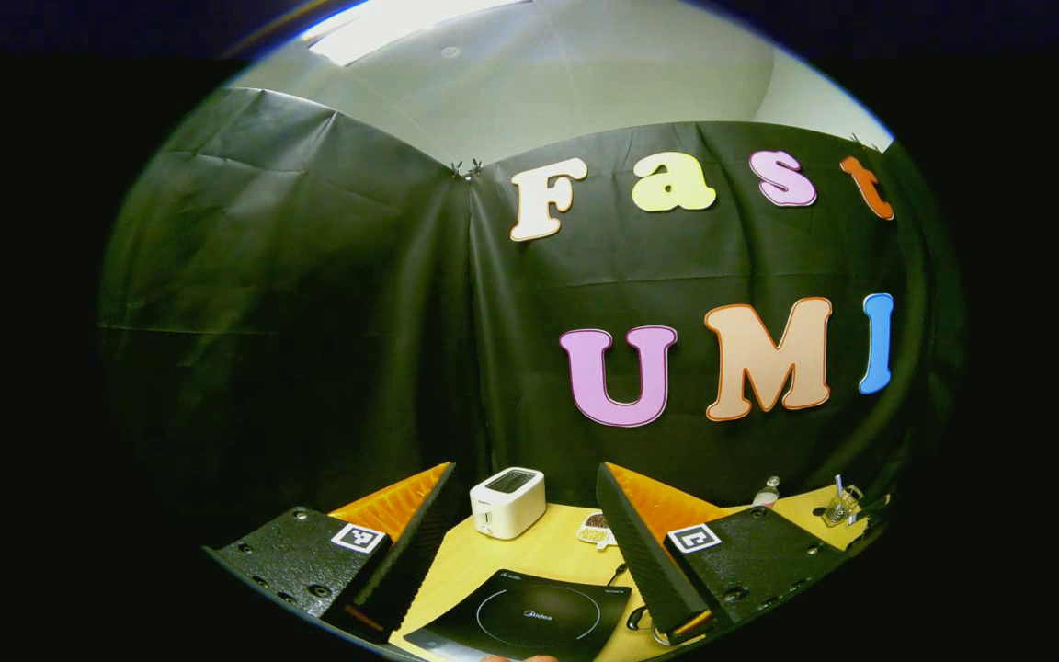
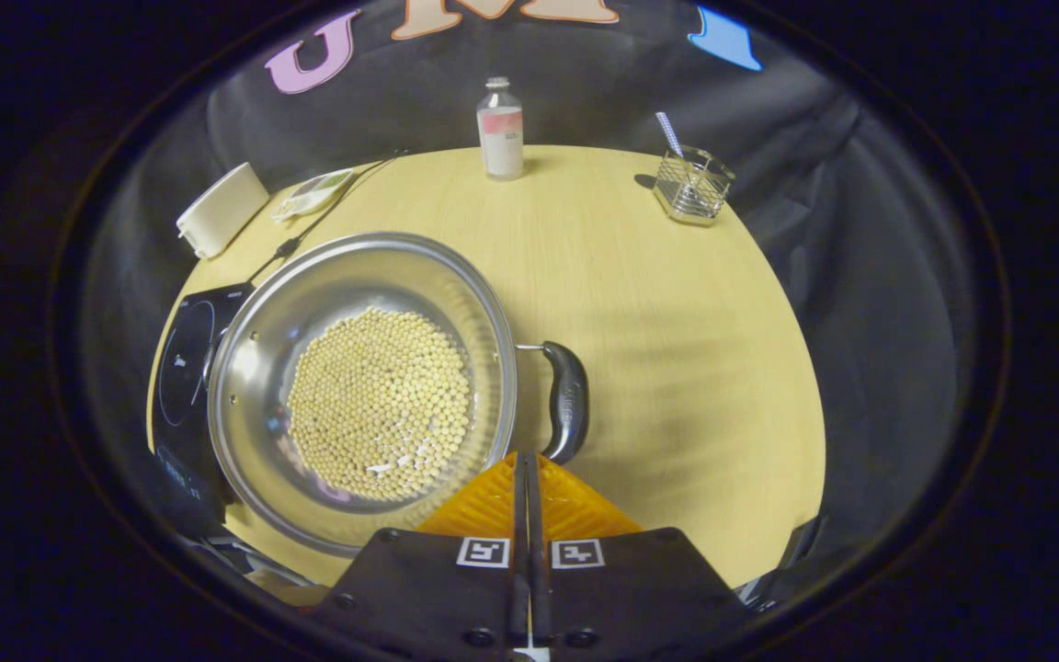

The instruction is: First push the handle of the pot to place it horizontally, then grasp the pot with both hands and set it on the induction cooktop.

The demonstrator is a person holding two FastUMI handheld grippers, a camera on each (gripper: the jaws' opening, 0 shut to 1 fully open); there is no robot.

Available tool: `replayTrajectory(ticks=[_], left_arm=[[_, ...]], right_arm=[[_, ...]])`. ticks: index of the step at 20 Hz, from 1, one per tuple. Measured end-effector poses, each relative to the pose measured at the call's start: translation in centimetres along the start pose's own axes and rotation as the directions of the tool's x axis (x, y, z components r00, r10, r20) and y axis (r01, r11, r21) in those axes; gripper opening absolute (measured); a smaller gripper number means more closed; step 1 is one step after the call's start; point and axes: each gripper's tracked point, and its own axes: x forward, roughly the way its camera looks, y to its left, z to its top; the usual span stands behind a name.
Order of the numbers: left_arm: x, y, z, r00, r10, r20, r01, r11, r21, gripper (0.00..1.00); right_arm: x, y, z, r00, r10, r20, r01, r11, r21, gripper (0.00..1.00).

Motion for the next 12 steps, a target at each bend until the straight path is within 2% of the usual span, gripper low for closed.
replayTrajectory(ticks=[6,7,8,12], left_arm=[[1.1,-2.4,-2.3,0.997,-0.061,-0.057,0.062,0.998,0.013,0.94],[1.3,-2.9,-2.7,0.995,-0.076,-0.066,0.077,0.997,0.016,0.96],[1.6,-3.5,-3.1,0.993,-0.092,-0.075,0.094,0.995,0.017,0.94],[2.6,-5.7,-5.7,0.978,-0.153,-0.143,0.153,0.988,-0.010,0.96]], right_arm=[[-1.6,-0.9,0.1,1.000,-0.003,0.019,0.002,0.999,0.041,0.03],[-2.0,-1.1,0.3,1.000,-0.003,0.031,0.002,0.999,0.053,0.03],[-2.4,-1.4,0.6,0.999,-0.003,0.048,0.000,0.998,0.062,0.03],[-3.9,-2.1,2.8,0.991,-0.007,0.134,-0.007,0.995,0.101,0.03]])
